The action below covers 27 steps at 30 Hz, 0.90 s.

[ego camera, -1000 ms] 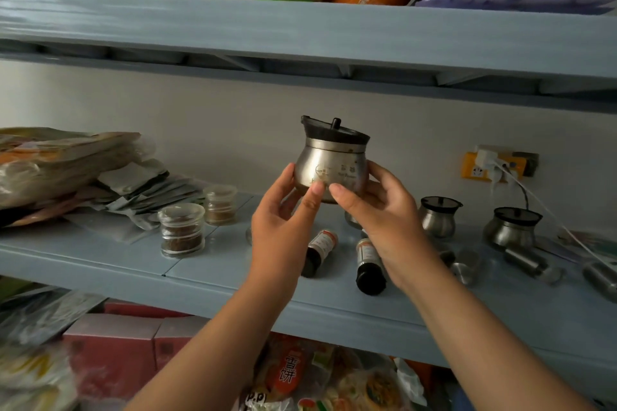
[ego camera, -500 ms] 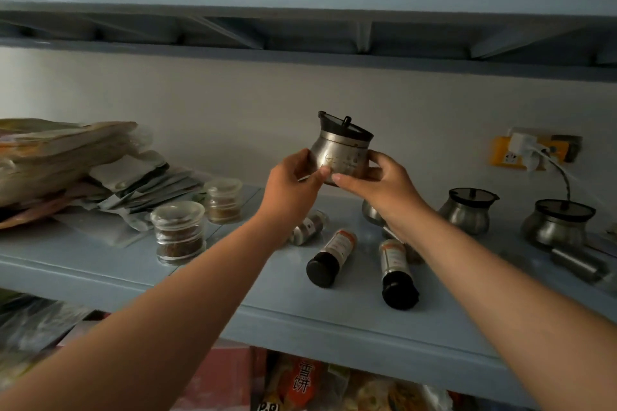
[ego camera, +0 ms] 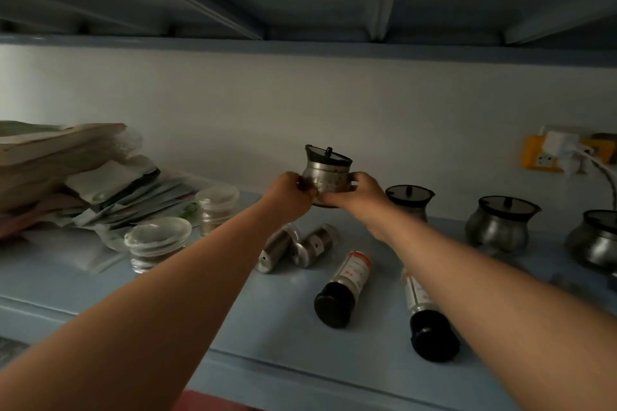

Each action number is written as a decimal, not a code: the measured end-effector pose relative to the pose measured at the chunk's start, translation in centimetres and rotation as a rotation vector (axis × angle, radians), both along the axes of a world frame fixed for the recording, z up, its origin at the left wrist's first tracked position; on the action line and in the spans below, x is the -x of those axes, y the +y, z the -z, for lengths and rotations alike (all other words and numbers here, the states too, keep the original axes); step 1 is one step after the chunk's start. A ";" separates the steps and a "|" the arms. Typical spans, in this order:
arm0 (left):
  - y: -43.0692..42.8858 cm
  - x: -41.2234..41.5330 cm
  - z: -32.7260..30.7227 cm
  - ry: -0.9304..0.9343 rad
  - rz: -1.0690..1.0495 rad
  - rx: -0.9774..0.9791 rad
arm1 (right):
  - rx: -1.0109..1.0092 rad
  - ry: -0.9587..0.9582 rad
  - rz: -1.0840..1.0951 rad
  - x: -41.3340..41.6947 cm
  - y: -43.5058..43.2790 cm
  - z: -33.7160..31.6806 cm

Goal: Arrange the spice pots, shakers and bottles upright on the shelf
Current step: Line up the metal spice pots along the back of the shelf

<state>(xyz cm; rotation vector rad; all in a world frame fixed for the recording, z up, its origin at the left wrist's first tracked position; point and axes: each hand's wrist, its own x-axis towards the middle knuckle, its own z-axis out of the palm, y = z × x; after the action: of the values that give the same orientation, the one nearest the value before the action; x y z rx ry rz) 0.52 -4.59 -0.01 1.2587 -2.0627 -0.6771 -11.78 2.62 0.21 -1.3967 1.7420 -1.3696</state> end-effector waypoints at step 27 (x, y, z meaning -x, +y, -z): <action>-3.2 2.1 2.3 -0.461 0.023 -0.001 | -0.273 0.427 -0.017 2.2 -4.5 2.4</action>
<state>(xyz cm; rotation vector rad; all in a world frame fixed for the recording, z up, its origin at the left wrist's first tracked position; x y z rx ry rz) -1.55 -7.78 -2.36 1.5012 -2.4442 -0.4216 -14.01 -1.91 -2.22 -1.6208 2.0828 -0.8192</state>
